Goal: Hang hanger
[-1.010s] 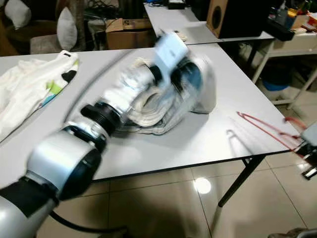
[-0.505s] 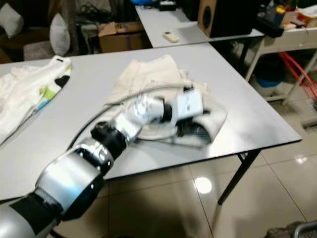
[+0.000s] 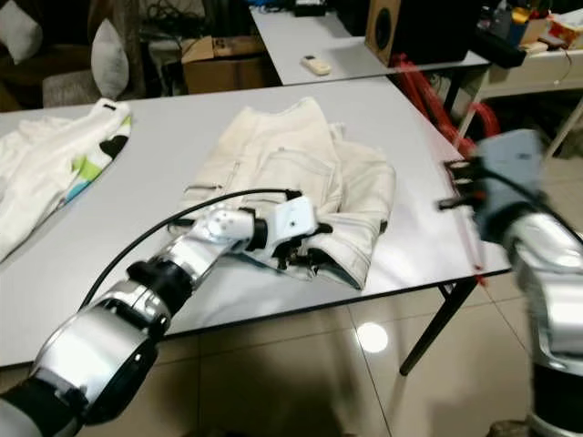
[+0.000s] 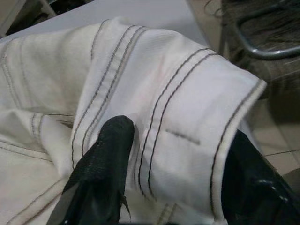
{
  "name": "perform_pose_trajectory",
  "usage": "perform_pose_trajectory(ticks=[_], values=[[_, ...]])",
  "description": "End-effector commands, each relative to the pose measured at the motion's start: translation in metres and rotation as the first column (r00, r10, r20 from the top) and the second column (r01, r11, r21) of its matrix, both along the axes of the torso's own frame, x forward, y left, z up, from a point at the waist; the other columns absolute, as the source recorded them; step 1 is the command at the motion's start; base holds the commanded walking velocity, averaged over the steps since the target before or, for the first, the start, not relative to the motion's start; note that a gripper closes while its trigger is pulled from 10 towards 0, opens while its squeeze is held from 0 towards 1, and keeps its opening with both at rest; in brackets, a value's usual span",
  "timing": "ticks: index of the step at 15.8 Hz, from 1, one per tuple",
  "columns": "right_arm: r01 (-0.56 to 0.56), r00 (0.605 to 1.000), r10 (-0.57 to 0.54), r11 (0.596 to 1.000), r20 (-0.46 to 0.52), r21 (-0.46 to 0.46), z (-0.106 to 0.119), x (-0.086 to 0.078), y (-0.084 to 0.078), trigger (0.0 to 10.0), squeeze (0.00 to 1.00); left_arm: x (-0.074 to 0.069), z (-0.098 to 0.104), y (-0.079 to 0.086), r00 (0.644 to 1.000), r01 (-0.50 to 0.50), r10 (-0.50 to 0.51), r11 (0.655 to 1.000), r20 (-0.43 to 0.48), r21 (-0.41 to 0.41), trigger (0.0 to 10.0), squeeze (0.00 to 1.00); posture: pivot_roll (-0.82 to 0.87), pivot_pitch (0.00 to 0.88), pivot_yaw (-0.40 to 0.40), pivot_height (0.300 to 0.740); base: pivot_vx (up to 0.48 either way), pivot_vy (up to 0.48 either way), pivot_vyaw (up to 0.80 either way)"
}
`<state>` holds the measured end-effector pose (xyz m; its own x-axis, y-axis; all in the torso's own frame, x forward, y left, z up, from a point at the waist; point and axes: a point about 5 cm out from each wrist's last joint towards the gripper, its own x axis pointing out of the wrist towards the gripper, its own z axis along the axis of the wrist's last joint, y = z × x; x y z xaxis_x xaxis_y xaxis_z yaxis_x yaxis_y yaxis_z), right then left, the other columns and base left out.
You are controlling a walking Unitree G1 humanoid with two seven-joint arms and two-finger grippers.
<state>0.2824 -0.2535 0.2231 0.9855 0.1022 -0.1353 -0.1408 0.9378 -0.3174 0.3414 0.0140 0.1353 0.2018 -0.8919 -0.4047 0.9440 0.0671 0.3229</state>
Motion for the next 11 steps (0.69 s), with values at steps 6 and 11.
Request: perform_pose_trajectory(ticks=[6, 11], values=[[-0.142, 0.989, 0.141, 0.990, -0.036, -0.023, -0.011, 0.006, 0.031, 10.0, 0.00, -0.010, 0.015, 0.025, 1.000, 0.012, -0.010, 0.991, 0.018, -0.134, 10.0, 1.00, -0.11, 0.000, 0.035, 0.740, 0.000, 0.000, 0.00], [-0.081, 0.995, 0.072, 0.986, -0.072, -0.143, -0.016, 0.001, 0.016, 10.0, 0.00, 0.012, 0.033, 0.109, 0.956, -0.271, 0.271, 0.962, 0.111, -0.017, 10.0, 1.00, -0.11, 0.000, 0.046, 0.740, 0.000, 0.000, 0.00]])
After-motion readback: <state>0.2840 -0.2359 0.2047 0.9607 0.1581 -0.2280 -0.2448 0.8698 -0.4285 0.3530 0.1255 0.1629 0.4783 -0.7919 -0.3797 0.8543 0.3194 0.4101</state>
